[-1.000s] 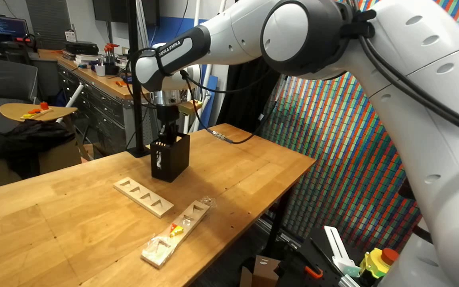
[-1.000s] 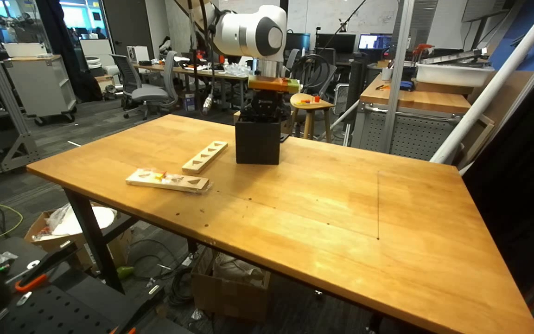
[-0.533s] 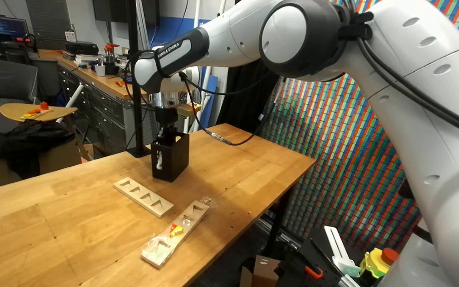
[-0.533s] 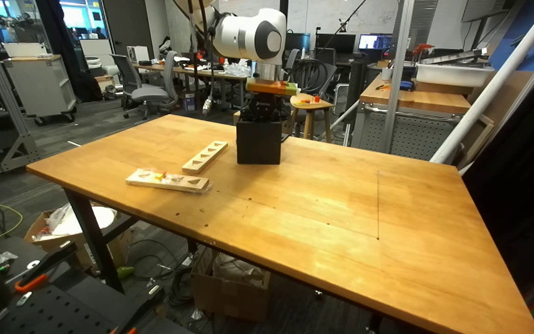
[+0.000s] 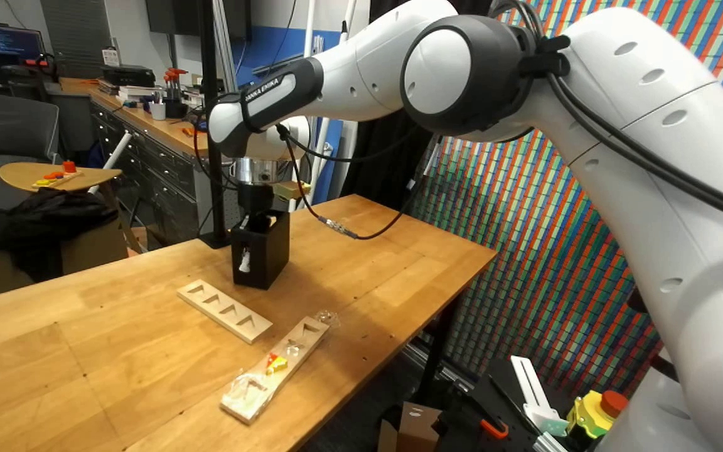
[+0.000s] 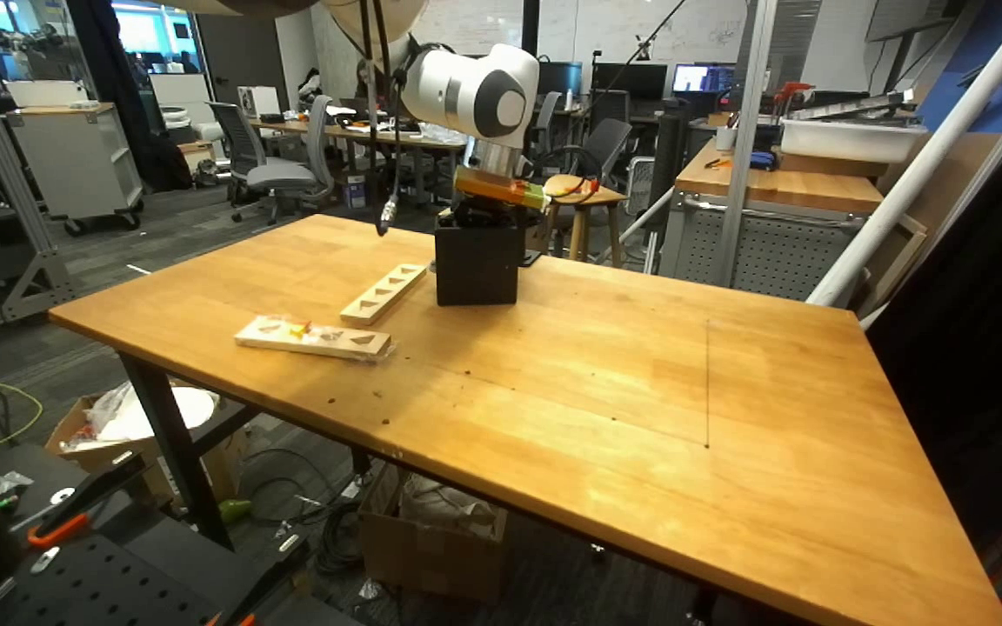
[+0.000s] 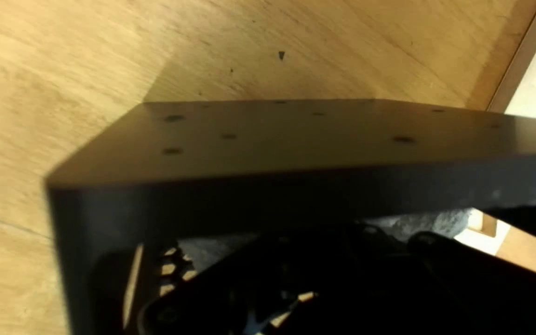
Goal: Put the white towel in the basket.
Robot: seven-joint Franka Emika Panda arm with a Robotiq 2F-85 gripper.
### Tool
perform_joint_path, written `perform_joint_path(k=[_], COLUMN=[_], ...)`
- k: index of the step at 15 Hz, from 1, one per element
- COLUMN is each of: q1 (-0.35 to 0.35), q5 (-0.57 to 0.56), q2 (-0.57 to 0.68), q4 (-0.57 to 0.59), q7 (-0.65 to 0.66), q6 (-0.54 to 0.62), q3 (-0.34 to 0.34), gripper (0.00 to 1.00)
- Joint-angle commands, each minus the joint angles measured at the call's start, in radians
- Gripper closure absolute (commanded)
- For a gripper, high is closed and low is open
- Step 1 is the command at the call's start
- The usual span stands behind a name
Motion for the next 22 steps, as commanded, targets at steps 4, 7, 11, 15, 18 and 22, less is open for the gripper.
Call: perform_joint_path(k=[4,7,11,15,18,22], q1=[-0.008,-0.001,0.006,0.005,0.0,-0.005], q5=[0.03,0.007,-0.02,-0.056,-0.074,-0.077], q2=[-0.005,-0.074,-0.162,-0.266,-0.354,-0.449], q4=[-0.026,-0.072,-0.128,-0.192,-0.254,-0.334], q7=[-0.004,0.012,0.028,0.045,0.058,0.081], q6=[0.012,0.024,0.034,0.042,0.064,0.1], q3=[0.003,-0.015,-0.035,-0.059,-0.078,-0.098], gripper=[1.0,1.0,1.0,1.0,1.0,0.89])
